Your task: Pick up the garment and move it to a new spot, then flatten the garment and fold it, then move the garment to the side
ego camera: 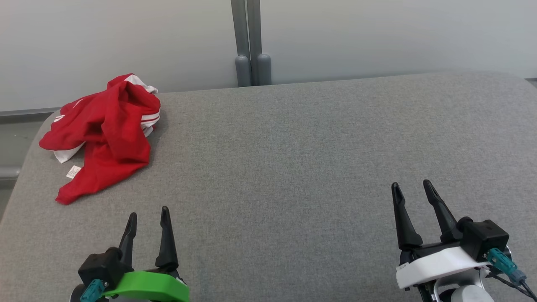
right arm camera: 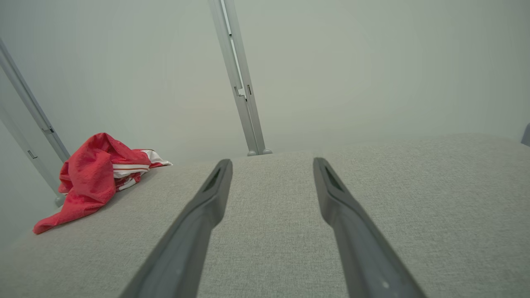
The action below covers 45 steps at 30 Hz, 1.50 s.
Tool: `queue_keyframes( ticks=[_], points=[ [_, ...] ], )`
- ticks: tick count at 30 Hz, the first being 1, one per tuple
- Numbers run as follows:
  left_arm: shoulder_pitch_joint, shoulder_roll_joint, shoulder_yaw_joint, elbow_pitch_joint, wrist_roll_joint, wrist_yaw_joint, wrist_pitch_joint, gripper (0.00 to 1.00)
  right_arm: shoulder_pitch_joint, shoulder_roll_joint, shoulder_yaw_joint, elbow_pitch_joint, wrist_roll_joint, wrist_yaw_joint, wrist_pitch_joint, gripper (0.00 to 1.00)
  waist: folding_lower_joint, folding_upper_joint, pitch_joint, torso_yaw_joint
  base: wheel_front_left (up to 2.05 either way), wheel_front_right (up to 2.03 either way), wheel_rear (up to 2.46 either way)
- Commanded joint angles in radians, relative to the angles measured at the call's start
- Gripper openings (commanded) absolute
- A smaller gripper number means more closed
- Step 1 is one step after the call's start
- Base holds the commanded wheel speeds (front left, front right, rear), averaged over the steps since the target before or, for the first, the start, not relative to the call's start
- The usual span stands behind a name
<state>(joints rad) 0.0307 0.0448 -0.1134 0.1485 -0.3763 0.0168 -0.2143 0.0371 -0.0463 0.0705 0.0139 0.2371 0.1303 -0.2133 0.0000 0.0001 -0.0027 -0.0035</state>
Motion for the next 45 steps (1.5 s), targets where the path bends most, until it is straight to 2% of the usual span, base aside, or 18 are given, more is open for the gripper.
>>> queue_keyframes(
  ticks=[1,25,45],
  points=[
    [0.009,0.008,-0.003,-0.003,0.021,0.002,-0.010,1.00,0.011,-0.005,0.002,-0.011,-0.024,0.001,-0.013,1.00,0.0000,-0.0001,0.000,0.000,0.00,0.00,0.00],
    [0.024,0.009,-0.024,0.002,0.172,0.020,-0.054,1.00,0.022,-0.006,-0.010,0.003,-0.173,0.001,-0.053,1.00,0.0000,-0.0001,-0.003,0.000,0.00,0.00,0.00],
    [0.023,0.009,-0.016,0.004,0.157,0.015,-0.051,1.00,0.015,-0.005,-0.011,0.011,-0.148,0.001,-0.053,1.00,0.0000,-0.0001,-0.006,0.000,0.00,0.00,0.00]
  ],
)
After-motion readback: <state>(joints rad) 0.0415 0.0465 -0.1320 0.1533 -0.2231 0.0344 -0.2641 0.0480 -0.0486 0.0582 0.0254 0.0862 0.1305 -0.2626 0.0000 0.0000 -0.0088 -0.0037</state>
